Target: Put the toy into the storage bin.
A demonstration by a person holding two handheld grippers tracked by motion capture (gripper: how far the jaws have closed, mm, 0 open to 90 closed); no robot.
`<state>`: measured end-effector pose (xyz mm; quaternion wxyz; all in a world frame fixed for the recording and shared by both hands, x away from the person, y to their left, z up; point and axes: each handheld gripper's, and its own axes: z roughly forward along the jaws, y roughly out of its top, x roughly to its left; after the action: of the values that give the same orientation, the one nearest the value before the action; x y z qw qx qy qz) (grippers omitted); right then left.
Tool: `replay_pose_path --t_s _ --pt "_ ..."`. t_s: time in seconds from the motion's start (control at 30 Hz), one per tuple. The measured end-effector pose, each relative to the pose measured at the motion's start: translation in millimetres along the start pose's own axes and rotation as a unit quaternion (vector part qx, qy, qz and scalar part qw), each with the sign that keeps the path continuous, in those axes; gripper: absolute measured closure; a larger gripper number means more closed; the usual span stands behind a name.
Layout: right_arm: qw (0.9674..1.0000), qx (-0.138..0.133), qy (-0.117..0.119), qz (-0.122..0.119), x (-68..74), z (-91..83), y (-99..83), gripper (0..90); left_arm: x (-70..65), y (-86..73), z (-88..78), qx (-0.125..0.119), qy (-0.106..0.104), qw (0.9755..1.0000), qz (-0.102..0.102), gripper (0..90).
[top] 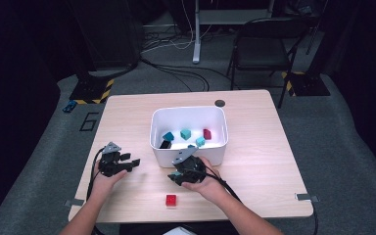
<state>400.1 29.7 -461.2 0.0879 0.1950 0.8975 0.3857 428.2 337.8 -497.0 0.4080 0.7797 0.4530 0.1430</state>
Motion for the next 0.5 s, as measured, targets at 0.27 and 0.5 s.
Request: replay_pose_path --t_s 0.27,0.5 --pt "0.9998 0.019 -0.008 0.006 -3.5 13.1 -13.3 53.4 -0.2 -0.4 0.7 -0.001 0.001 1.0000 -0.001 41.4" --pt "0.9993 0.033 -0.012 0.011 -6.2 20.7 -19.1 54.1 -0.2 -0.3 0.7 0.000 0.001 1.0000 0.000 41.4"
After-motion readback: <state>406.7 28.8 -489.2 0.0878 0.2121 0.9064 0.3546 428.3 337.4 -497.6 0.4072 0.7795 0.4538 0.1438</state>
